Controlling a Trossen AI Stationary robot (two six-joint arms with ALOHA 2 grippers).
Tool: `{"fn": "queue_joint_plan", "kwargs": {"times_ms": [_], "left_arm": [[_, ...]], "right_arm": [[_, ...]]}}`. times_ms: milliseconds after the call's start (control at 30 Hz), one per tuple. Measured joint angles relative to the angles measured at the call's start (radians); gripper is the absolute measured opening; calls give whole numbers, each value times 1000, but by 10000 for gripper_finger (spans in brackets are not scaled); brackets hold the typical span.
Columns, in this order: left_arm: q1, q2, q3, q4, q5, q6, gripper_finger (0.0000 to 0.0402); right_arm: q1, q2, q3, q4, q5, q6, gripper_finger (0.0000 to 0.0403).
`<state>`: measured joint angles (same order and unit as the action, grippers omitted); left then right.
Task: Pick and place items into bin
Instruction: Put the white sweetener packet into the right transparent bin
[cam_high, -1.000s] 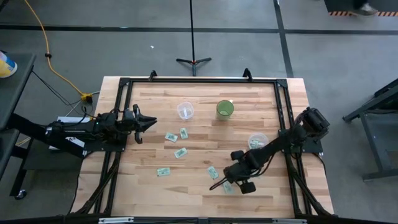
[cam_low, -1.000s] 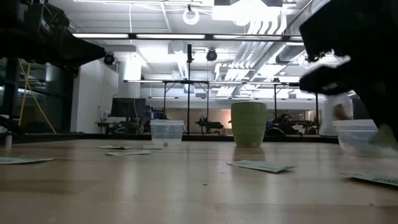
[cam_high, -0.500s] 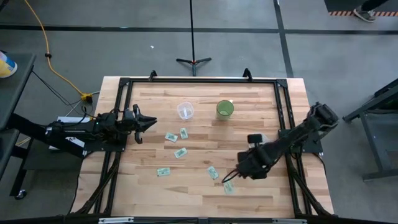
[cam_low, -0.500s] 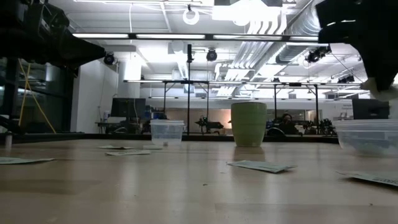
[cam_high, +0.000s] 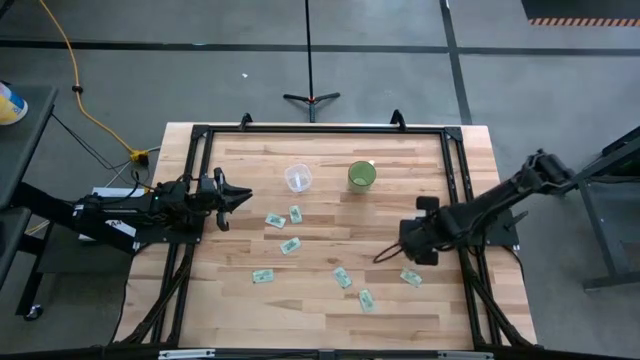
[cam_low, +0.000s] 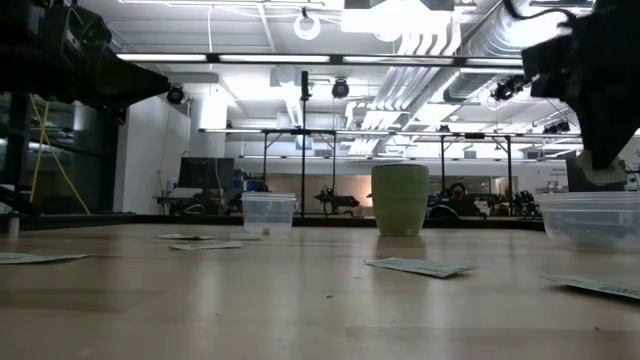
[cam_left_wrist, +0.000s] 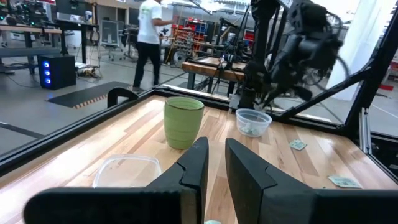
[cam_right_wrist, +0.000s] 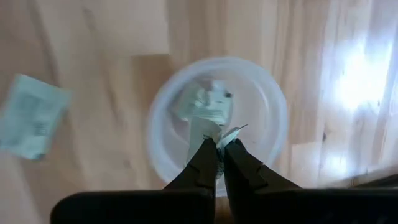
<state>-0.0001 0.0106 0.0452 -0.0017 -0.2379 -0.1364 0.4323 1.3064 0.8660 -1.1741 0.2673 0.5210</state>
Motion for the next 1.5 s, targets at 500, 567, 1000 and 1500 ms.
{"fn": "queue_joint_plan", "kwargs": {"times_ms": [500, 567, 1000, 1500], "left_arm": [[0, 0, 0, 0, 0, 0, 92], [0, 0, 0, 0, 0, 0, 92], [0, 0, 0, 0, 0, 0, 92], [0, 0, 0, 0, 0, 0, 92]], "right_arm": [[-92, -29, -35, 54, 23, -3, 126], [-92, -30, -31, 48, 21, 1, 150], [-92, -31, -27, 51, -74, 63, 215], [-78, -31, 5, 46, -151, 92, 237]]}}
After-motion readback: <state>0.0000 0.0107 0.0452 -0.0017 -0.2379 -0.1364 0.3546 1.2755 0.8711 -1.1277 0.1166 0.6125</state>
